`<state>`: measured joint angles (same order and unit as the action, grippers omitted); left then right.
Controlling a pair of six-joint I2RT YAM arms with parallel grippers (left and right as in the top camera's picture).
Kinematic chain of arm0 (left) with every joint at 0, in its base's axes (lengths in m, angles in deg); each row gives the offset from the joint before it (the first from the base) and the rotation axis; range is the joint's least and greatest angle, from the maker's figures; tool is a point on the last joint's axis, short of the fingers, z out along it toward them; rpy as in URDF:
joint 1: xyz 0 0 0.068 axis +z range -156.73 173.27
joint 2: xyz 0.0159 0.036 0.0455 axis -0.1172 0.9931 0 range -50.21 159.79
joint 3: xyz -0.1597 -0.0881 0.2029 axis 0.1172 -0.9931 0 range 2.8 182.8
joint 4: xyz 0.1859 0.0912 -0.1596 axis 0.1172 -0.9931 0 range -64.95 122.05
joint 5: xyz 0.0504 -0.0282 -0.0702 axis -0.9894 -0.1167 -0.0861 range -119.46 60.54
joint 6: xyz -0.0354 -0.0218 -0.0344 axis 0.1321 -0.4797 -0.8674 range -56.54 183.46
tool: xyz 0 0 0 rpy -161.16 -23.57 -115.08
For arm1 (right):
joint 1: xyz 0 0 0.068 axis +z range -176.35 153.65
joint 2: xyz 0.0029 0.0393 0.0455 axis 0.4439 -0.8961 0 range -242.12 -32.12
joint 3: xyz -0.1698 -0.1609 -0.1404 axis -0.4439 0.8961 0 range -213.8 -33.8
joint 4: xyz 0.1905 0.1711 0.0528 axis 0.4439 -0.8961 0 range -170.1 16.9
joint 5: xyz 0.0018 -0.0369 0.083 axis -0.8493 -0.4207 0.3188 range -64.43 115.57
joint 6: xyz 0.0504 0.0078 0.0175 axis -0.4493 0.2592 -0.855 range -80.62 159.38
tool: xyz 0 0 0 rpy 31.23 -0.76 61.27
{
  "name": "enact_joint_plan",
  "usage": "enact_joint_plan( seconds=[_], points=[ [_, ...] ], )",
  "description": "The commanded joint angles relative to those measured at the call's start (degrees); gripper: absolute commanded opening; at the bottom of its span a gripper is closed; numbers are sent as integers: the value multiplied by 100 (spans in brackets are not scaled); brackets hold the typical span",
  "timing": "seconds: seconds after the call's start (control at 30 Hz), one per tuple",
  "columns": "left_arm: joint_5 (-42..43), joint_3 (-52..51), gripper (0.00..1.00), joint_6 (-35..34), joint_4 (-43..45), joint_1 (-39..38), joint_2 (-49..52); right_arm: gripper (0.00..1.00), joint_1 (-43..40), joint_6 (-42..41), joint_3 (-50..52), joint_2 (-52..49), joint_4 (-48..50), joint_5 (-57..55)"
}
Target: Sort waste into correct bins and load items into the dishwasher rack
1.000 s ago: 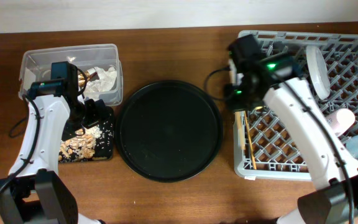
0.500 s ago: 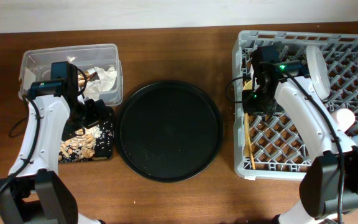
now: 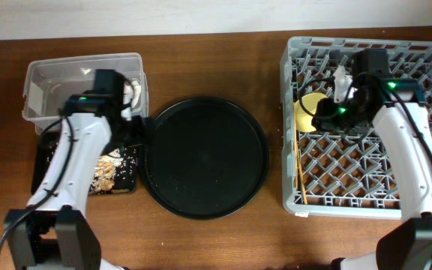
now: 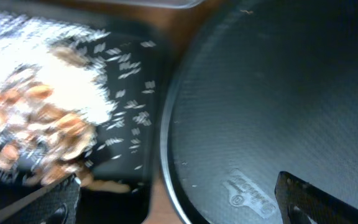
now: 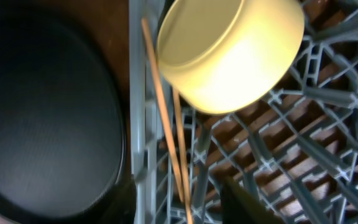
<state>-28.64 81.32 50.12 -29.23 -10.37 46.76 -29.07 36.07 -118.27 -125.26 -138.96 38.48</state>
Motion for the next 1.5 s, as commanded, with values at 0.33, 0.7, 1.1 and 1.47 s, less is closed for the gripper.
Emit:
enact_joint_plan(
  seconds=[0.33,0.7,1.1,1.47],
  points=[
    [46,7,99,551,-605,-420,-153,44,-35,479,4,42,-385,295],
    [44,-140,99,577,-815,-420,-612,41,-31,369,1172,2070,-57,-70],
    [44,-2706,99,721,807,-420,-5117,98,-31,243,3029,4503,369,-133],
    [44,-2706,99,721,804,-420,-5215,98,-26,243,3032,2957,380,-136]
  ],
)
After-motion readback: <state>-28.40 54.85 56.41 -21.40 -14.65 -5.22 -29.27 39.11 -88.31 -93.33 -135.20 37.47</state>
